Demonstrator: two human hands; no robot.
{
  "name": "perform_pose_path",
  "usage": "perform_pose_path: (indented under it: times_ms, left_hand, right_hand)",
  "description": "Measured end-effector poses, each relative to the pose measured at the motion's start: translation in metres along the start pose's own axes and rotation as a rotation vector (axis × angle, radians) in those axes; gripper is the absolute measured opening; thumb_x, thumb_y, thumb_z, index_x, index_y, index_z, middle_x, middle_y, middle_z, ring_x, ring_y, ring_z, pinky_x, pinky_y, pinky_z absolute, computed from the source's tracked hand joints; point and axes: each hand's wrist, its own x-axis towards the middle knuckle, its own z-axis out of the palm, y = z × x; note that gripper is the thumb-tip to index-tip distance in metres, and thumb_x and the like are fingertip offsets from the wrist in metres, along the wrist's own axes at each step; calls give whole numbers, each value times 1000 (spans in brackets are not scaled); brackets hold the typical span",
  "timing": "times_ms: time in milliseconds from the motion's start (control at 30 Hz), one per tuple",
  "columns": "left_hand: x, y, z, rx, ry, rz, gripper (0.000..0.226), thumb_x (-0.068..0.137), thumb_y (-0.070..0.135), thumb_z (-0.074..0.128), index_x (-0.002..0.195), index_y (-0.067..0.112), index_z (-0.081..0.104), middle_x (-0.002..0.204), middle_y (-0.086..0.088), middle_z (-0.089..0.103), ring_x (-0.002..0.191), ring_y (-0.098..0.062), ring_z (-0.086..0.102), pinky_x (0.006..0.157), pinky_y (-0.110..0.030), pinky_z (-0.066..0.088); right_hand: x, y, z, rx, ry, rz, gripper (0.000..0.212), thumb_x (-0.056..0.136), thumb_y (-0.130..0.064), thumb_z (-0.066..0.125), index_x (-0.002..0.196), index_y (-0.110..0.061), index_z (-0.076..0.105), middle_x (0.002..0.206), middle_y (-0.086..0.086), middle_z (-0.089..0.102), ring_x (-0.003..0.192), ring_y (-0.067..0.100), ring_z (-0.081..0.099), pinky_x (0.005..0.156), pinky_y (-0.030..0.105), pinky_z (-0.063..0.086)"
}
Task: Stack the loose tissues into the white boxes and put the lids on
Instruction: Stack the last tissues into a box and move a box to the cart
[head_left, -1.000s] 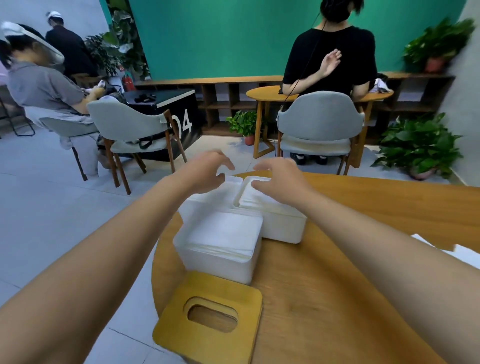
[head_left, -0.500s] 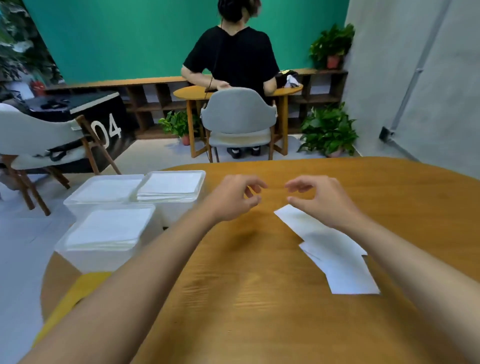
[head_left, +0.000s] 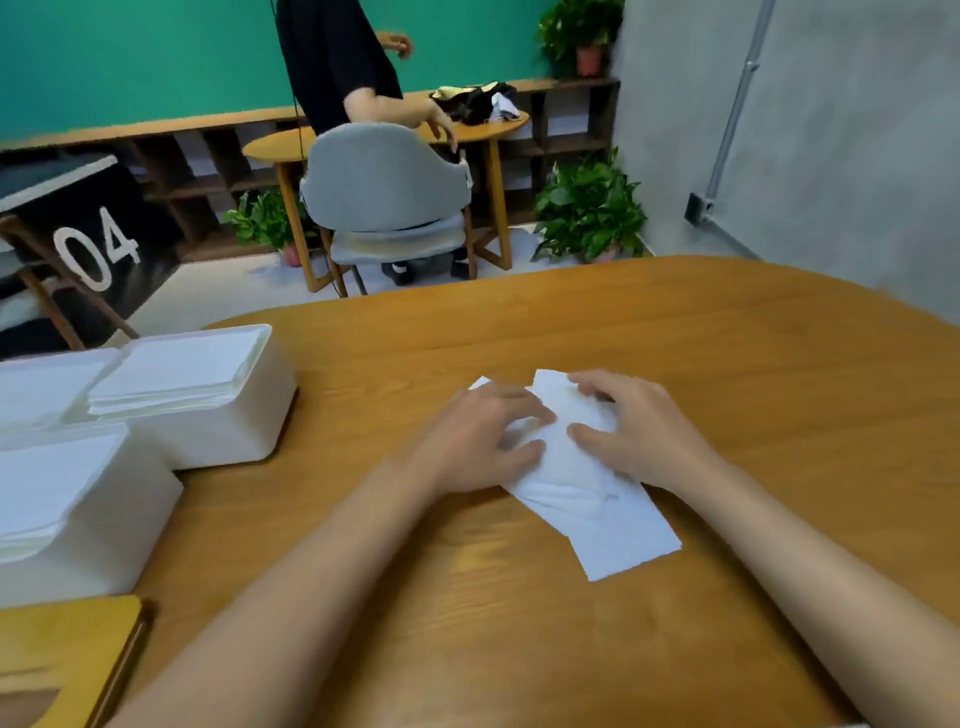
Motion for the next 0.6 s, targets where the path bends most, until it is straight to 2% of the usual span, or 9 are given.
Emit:
perform_pose_path:
  times_ms: [67, 167, 300, 367, 467, 533, 600]
  left_hand:
    - [-7, -2, -1, 86, 10, 16, 39, 97, 48, 58, 134, 39, 67, 139, 15, 59, 123, -12, 52, 99, -40, 35]
    - [-18, -10, -5, 122, 59, 48, 40, 93, 48, 56, 130, 40, 69, 121, 14, 61, 109, -11, 54, 89, -35, 30]
    - [-29, -20, -4, 143, 117, 85, 37, 89, 53, 61, 120, 36, 74, 100, 15, 62, 91, -2, 51, 80, -32, 29]
    - [-32, -23, -3, 102, 144, 87, 34, 86, 55, 66, 110, 33, 75, 91, 16, 61, 80, 3, 47, 78, -30, 31]
    - [-38, -25, -2, 7, 153, 88, 25, 83, 50, 79, 96, 29, 75, 80, 18, 61, 71, 2, 52, 75, -23, 39]
    - [-44, -24, -3, -76, 140, 75, 25, 81, 49, 84, 86, 27, 73, 73, 16, 63, 69, -2, 57, 66, -22, 45]
    - [-48, -26, -2, -194, 152, 36, 28, 83, 49, 84, 77, 24, 73, 68, 12, 66, 69, -9, 61, 62, -22, 45]
  right_hand:
    - [4, 0, 0, 32, -51, -37, 63, 92, -29, 73, 150, -38, 50, 138, -18, 61, 136, 14, 46, 113, 37, 39]
    - [11, -8, 4, 52, -96, -110, 68, 91, -23, 71, 151, -42, 47, 140, -24, 58, 135, 7, 43, 108, 28, 37]
    - [19, -20, 7, -62, -15, -135, 50, 88, -35, 78, 135, -35, 63, 122, -17, 61, 122, 11, 48, 110, 43, 39]
    - [17, -25, 6, -130, -33, -120, 43, 85, -48, 79, 125, -35, 69, 113, -17, 61, 115, 12, 48, 108, 42, 38]
    - [13, -31, 9, -143, -105, -107, 47, 82, -56, 80, 123, -36, 70, 111, -19, 59, 110, 8, 48, 102, 32, 37]
    - [12, -32, 12, -107, -123, -124, 54, 78, -58, 82, 126, -38, 70, 109, -22, 60, 108, 7, 52, 101, 32, 42]
    - [12, -32, 15, -73, -130, -132, 59, 74, -61, 83, 127, -40, 70, 111, -22, 61, 107, 5, 55, 99, 34, 47]
